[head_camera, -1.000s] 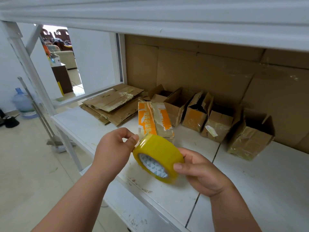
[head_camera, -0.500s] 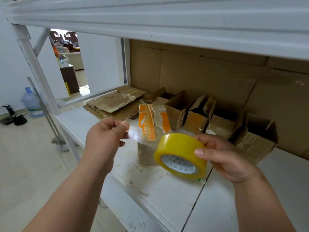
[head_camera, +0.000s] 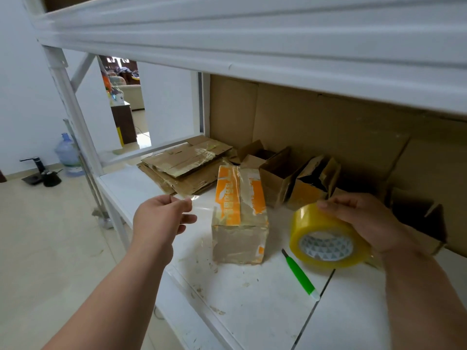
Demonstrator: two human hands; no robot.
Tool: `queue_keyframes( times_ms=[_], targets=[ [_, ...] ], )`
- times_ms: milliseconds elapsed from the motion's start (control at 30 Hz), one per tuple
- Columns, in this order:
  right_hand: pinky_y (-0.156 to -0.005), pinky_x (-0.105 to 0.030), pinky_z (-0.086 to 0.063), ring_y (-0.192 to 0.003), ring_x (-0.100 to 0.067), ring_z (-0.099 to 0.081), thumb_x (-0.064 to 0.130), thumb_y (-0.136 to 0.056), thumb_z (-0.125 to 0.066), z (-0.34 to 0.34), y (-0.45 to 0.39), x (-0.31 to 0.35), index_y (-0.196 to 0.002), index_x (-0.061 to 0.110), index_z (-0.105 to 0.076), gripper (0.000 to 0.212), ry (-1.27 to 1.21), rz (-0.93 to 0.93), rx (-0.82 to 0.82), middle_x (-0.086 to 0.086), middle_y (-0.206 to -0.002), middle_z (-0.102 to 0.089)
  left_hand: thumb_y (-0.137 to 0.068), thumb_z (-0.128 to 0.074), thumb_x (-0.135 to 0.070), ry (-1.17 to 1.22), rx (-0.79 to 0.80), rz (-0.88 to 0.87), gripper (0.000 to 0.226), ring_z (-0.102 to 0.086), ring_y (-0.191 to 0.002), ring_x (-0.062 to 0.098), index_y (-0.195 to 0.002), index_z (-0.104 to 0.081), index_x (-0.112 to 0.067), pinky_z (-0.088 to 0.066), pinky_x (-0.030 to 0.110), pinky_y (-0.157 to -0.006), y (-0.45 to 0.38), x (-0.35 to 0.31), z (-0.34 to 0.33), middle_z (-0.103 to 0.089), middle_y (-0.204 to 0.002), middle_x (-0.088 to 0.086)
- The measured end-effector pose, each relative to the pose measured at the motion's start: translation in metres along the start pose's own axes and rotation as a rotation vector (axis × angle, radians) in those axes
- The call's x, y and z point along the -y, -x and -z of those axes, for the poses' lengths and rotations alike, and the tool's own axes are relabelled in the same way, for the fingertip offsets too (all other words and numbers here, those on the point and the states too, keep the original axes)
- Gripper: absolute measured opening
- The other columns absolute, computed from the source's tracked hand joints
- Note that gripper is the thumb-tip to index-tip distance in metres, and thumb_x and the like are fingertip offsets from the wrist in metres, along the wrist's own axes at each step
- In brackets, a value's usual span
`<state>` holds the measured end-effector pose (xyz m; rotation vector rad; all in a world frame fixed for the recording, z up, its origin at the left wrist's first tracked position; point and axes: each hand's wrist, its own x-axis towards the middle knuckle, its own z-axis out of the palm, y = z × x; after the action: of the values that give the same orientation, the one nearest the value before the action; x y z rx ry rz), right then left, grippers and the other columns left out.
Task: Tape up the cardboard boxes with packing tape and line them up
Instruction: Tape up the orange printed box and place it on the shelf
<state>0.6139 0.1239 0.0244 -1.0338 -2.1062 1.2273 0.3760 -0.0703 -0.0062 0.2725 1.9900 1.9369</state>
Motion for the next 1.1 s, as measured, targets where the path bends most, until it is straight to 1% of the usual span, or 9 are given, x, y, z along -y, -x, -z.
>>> queue_keyframes(
  times_ms=[167, 400, 500, 567, 667, 733, 800, 967, 1100],
  targets=[
    [-0.086, -0.047, -0.056, -0.085, -0.026, -0.067, 0.049, -0.077, -0.074, -0.004, -0.017, -0.002, -0.084, 0.019, -0.075, 0.030, 0.112, -0.068, 0.026, -0.008, -0.089, -0.071, -0.088, -0.069, -0.007, -0.010, -0.025, 0.018, 0.008, -0.070, -0.072, 0.020, -0.082, -0.070, -0.003, -0.047, 0.029, -0.063, -0.003, 0.006, 0.000, -0.071, -0.077, 0.013],
    [-0.084, -0.042, -0.054, -0.089, -0.024, -0.064, 0.053, -0.078, -0.072, -0.011, -0.029, -0.003, -0.089, 0.026, -0.072, 0.030, 0.232, -0.119, 0.068, -0.003, -0.094, -0.068, -0.086, -0.067, -0.004, -0.018, -0.052, 0.048, 0.009, -0.069, -0.072, 0.024, -0.078, -0.068, -0.002, -0.047, 0.030, -0.062, -0.004, 0.017, 0.000, -0.070, -0.077, 0.013],
    [-0.086, -0.045, -0.054, -0.087, -0.026, -0.065, 0.050, -0.081, -0.072, -0.016, -0.030, -0.005, -0.088, 0.022, -0.072, 0.028, 0.264, -0.148, 0.102, -0.006, -0.091, -0.068, -0.086, -0.068, -0.005, -0.027, -0.059, 0.059, 0.008, -0.069, -0.073, 0.025, -0.078, -0.069, -0.003, -0.048, 0.032, -0.063, -0.005, 0.022, -0.001, -0.070, -0.077, 0.013],
    [-0.083, -0.042, -0.054, -0.085, -0.025, -0.065, 0.047, -0.083, -0.072, -0.021, -0.030, -0.005, -0.086, 0.021, -0.071, 0.026, 0.269, -0.170, 0.128, -0.007, -0.089, -0.068, -0.086, -0.068, -0.005, -0.039, -0.058, 0.081, 0.007, -0.069, -0.073, 0.025, -0.080, -0.069, -0.003, -0.049, 0.032, -0.064, -0.006, 0.028, -0.001, -0.071, -0.079, 0.012],
    [-0.066, -0.031, -0.045, -0.081, -0.022, -0.064, 0.043, -0.086, -0.070, -0.030, -0.030, -0.007, -0.082, 0.018, -0.068, 0.025, 0.351, -0.188, 0.167, -0.006, -0.083, -0.065, -0.086, -0.068, -0.007, -0.056, -0.032, 0.140, 0.007, -0.067, -0.071, 0.024, -0.081, -0.068, -0.002, -0.048, 0.030, -0.061, -0.007, 0.040, -0.003, -0.071, -0.085, 0.013],
    [-0.065, -0.030, -0.044, -0.078, -0.022, -0.064, 0.045, -0.086, -0.069, -0.038, -0.030, -0.006, -0.076, 0.019, -0.065, 0.028, 0.439, -0.186, 0.174, -0.004, -0.078, -0.064, -0.086, -0.070, -0.009, -0.073, 0.012, 0.183, 0.009, -0.067, -0.070, 0.023, -0.083, -0.069, -0.001, -0.047, 0.029, -0.060, -0.007, 0.050, -0.005, -0.072, -0.090, 0.014],
    [-0.069, -0.034, -0.046, -0.079, -0.024, -0.064, 0.048, -0.084, -0.068, -0.045, -0.031, -0.002, -0.070, 0.020, -0.061, 0.032, 0.523, -0.173, 0.174, -0.003, -0.075, -0.062, -0.087, -0.071, -0.013, -0.095, 0.077, 0.217, 0.015, -0.066, -0.069, 0.022, -0.085, -0.069, 0.001, -0.046, 0.028, -0.059, -0.006, 0.057, -0.008, -0.072, -0.093, 0.015],
    [-0.083, -0.036, -0.051, -0.091, -0.021, -0.060, 0.046, -0.085, -0.062, -0.072, -0.027, 0.016, -0.091, 0.025, -0.061, 0.022, 0.731, -0.114, 0.201, 0.001, -0.093, -0.063, -0.092, -0.065, -0.019, -0.164, 0.174, 0.240, 0.019, -0.066, -0.075, 0.020, -0.087, -0.070, -0.001, -0.048, 0.029, -0.061, -0.004, 0.062, -0.017, -0.073, -0.094, 0.011],
    [-0.082, -0.034, -0.049, -0.091, -0.018, -0.057, 0.037, -0.092, -0.056, -0.080, -0.025, 0.020, -0.099, 0.032, -0.057, 0.009, 0.781, -0.038, 0.194, 0.007, -0.100, -0.059, -0.093, -0.066, -0.023, -0.233, 0.147, 0.168, 0.020, -0.065, -0.082, 0.022, -0.088, -0.070, -0.004, -0.052, 0.036, -0.071, -0.006, 0.061, -0.022, -0.071, -0.093, 0.008]
  ],
)
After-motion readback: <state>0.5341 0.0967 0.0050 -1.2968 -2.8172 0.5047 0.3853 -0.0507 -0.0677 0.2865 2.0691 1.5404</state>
